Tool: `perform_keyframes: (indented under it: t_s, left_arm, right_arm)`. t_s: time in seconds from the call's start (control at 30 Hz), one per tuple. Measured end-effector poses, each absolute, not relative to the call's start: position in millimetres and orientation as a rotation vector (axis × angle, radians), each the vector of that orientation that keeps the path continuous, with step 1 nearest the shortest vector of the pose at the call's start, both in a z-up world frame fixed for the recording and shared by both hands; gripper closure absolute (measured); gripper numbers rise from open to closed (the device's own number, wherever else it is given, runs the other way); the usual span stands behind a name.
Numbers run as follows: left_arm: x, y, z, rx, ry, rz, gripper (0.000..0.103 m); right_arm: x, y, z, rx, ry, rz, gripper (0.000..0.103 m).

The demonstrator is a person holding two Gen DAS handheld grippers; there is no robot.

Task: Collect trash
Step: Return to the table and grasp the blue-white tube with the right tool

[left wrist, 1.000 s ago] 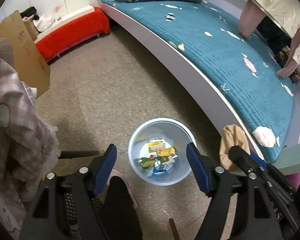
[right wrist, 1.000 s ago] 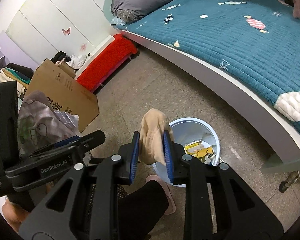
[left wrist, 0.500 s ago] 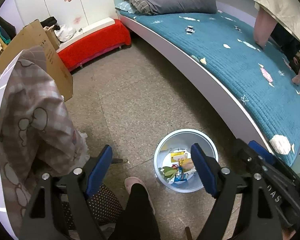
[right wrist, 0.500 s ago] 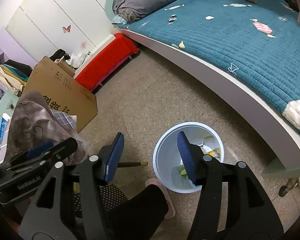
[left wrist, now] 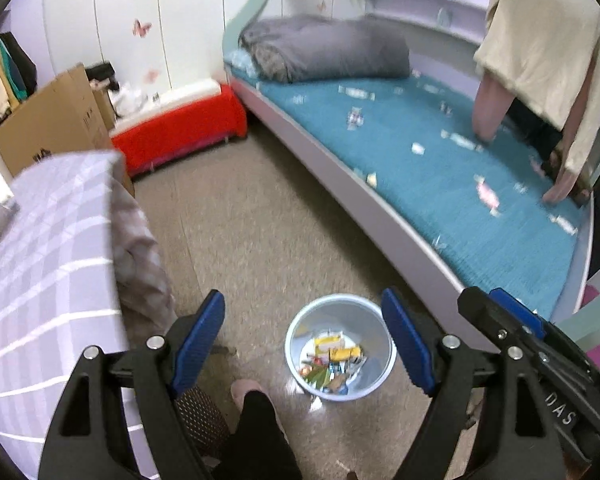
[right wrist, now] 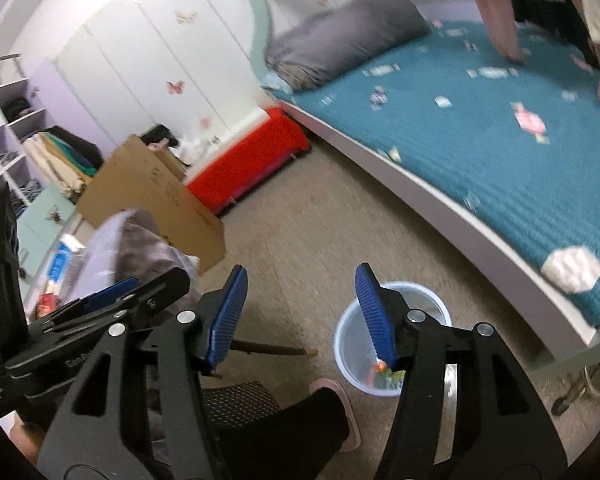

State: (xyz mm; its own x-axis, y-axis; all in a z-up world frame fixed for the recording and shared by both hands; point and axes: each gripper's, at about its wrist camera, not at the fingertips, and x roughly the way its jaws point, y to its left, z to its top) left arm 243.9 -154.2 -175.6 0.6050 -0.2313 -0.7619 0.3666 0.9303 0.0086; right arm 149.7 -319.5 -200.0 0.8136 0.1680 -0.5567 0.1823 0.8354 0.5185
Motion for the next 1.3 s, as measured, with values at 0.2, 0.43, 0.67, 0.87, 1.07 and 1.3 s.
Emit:
perform_keyframes:
  t_s: [0.2,0.43,0.67,0.87,1.07,1.3]
  left_arm:
    - [215,-108,-115,0.107,0.729,-0.347,0.023]
    - [188,-17,-72,0.115,0.625,-0.23,0.02]
    - [169,113,-62,0.04,0.625,-0.034,0.02]
    - [155,231,-73,-0.061,0.653,0.158,0.02]
    - [149,330,-93,-0.213,0.681,0.295,0.02]
    - [164,388,-124,-0.36,0.744,0.303,0.021]
  right_arm:
    - [138,-279,-142,0.521,0.554,0.087,0.044]
    - [143,-201,-102,0.438,0.539,0.246,0.044]
    - [165,-86,-84,0.321,0.582,0.415,0.043]
    - [187,2,-89,0.238,0.642,0.519,0.043]
    - [201,58,-95,0.204,0.681,0.571,0.039]
    - [224,98,-100,0.165,0.714,0.597,0.039]
